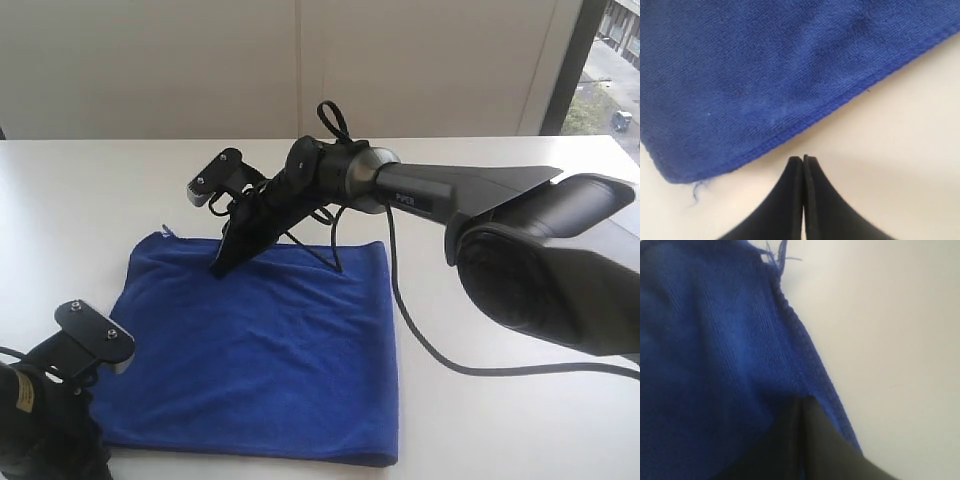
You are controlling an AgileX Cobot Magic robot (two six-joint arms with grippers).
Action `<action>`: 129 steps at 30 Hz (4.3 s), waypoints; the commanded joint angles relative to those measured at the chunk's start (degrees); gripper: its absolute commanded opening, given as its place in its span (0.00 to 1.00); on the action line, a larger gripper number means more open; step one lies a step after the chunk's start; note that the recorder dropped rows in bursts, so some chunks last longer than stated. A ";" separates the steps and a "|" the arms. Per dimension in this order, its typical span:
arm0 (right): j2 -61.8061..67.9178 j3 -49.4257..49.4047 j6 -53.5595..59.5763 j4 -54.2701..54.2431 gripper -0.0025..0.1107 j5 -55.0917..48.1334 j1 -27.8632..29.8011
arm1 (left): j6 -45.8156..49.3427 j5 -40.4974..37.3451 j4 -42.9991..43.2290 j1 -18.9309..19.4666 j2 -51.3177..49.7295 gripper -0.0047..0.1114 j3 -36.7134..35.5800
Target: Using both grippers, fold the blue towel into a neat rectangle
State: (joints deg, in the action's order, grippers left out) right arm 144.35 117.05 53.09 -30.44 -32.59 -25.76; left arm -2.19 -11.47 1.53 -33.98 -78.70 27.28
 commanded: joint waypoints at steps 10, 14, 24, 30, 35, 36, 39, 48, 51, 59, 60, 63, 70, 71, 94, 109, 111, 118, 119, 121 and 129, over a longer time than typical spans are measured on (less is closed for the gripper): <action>1.14 -0.26 -0.01 3.10 0.02 -0.70 0.08 | -0.61 8.79 0.20 0.22 6.26 0.04 3.40; 1.14 -0.26 -0.01 3.10 0.02 -0.77 0.08 | 2.19 12.15 0.46 0.91 3.02 0.04 3.51; 1.14 -0.26 -0.92 3.10 0.02 -1.59 0.08 | 2.19 15.68 0.36 3.03 -10.78 0.04 3.51; 1.14 -0.26 -0.92 4.79 0.02 -0.63 0.08 | 2.19 12.53 0.36 3.03 -10.91 0.04 3.51; 1.14 -0.26 -0.92 5.82 0.02 1.04 0.08 | 2.19 10.91 0.36 3.03 -10.91 0.04 3.51; 1.14 -0.26 -0.92 5.82 0.02 1.38 0.08 | 2.19 10.67 0.36 3.03 -10.91 0.04 3.51; 1.14 -0.26 -0.92 6.75 0.02 2.40 0.21 | 2.19 9.72 0.36 3.03 -10.91 0.04 3.35; 2.59 -0.26 -1.05 8.14 0.02 3.00 1.46 | 2.19 13.11 0.36 3.03 -11.05 0.04 -0.77; 2.72 -0.26 -1.05 8.14 0.02 3.10 1.46 | 2.19 12.99 0.36 3.03 -11.05 0.04 -0.76; 2.69 -0.26 -0.64 12.41 0.02 3.49 1.20 | 1.52 11.78 0.26 3.03 -11.05 0.04 -0.76; 2.69 -0.26 -0.79 12.95 0.02 3.92 1.16 | 1.52 11.78 0.26 3.03 -11.05 0.04 -0.76; 2.56 -0.26 -0.89 12.94 0.02 5.11 0.63 | 1.52 11.78 0.26 3.03 -11.05 0.04 -0.76; 0.59 -0.26 -0.89 12.20 0.02 8.85 -1.14 | 1.52 11.78 0.26 3.03 -11.05 0.04 -0.76; 0.36 -0.26 -0.89 11.88 0.02 9.25 -1.48 | 1.52 11.78 0.26 3.03 -11.05 0.04 -0.76; -14.61 -17.62 -14.21 23.94 0.02 8.33 -2.95 | -0.57 10.80 0.26 3.03 0.56 0.04 -0.51; -38.05 -62.66 -20.18 19.87 0.02 15.90 -3.15 | -3.55 -3.59 0.26 3.03 22.92 0.04 -0.51; -37.94 -64.53 -20.18 19.87 0.02 15.64 -3.96 | -4.12 -4.90 0.26 3.03 24.81 0.04 -0.51; -37.94 -68.21 -22.96 19.76 0.02 11.27 -4.50 | -4.50 -7.59 0.22 3.03 29.28 0.04 -0.51; -37.94 -68.56 -23.68 19.76 0.02 10.57 -4.50 | -4.60 -7.59 0.13 3.03 29.72 0.04 -0.51; -38.16 -69.84 -26.21 19.76 0.02 8.42 -4.50 | -4.73 -7.82 0.13 3.03 30.27 0.04 -0.51; -42.89 -73.75 -31.46 19.55 0.02 3.31 -13.26 | -4.73 -8.25 0.00 3.03 30.77 0.04 -0.51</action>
State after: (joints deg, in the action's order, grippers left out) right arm 101.26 45.76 23.50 -10.48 -20.43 -34.78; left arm -6.54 -19.07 1.90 -31.21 -48.30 27.14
